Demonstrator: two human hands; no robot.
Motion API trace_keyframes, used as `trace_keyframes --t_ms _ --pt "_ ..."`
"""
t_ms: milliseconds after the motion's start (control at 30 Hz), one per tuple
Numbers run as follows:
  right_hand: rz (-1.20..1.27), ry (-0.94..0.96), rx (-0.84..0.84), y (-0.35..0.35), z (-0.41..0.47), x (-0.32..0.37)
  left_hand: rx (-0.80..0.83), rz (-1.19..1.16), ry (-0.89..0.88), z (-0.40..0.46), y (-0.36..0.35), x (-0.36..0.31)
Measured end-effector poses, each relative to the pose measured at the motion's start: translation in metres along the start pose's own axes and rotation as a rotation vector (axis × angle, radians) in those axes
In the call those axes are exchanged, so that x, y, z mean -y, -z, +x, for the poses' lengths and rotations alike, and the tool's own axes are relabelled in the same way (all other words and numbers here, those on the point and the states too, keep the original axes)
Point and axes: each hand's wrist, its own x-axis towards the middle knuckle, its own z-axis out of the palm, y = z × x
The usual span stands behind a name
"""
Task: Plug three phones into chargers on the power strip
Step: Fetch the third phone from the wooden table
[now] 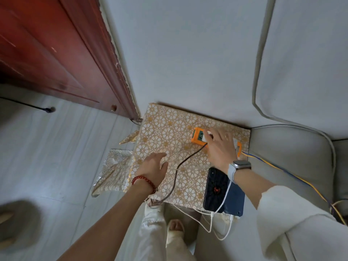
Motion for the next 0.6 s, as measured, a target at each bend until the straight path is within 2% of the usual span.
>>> trace_keyframes --t_ms 133,200,333,433,600 --pt "0.253 0.084 -0.205 0.009 -0.067 0.026 -0.09 -0.017 0.029 -0.052 0.02 -0.002" --pt "0.442 0.089 -0.228 0.017 -0.102 0.048 -0.163 -0.042 0.056 -0.089 0.032 -0.005" --pt "0.713 0.188 -0.074 0.047 -0.171 0.107 -0.369 -0.132 0.098 -0.179 0.058 -0.011" --pt "0.838 0.311 -0.031 0.07 -0.223 0.161 -0.551 -0.217 0.165 -0.254 0.077 -0.001" --pt "0.786 0.551 0.03 0.096 -0.302 0.261 -0.826 -0.258 0.332 -0.391 0.108 0.055"
